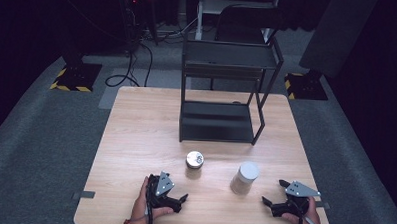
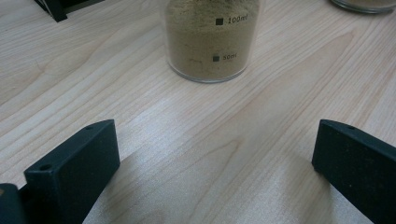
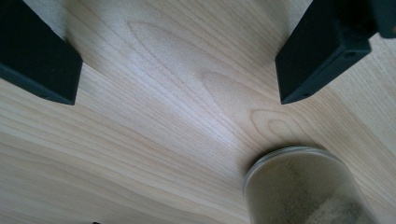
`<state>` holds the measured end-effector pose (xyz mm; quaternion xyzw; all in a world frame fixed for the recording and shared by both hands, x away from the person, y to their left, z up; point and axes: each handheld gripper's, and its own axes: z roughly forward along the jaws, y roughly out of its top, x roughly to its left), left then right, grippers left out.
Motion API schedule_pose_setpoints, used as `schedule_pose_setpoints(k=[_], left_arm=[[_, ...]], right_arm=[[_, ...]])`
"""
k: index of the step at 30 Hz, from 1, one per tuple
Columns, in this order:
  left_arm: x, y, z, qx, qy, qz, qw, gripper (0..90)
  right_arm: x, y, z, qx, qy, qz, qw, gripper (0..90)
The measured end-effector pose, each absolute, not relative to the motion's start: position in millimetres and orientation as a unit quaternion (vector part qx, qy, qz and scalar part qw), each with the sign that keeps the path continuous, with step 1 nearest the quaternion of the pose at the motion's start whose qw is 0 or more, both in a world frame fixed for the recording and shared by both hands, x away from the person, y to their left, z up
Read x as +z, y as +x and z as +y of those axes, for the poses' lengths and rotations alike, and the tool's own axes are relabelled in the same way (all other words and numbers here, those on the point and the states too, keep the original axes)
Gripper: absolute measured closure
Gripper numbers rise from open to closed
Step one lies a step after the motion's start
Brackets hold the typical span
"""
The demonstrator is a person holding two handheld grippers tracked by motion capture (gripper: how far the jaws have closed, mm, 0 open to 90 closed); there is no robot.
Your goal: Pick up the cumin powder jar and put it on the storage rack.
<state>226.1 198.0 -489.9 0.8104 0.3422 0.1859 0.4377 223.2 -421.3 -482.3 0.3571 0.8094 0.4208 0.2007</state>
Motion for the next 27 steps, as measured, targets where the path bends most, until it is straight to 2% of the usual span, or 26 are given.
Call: schedule_pose_setpoints(k=[23,27], left_arm=[[-483.0,227.2,189.0,0.191,0.81,0.356,0.426,1.3],[-480.2,227.5,189.2,0.19,0.797,0.369,0.439,1.3]], right_arm=[[-482.2,223.4,-421.6,0.421,0.357,0.81,0.2,0.1],[-482.2,223.3,-421.6,0.421,0.357,0.81,0.2,0.1]])
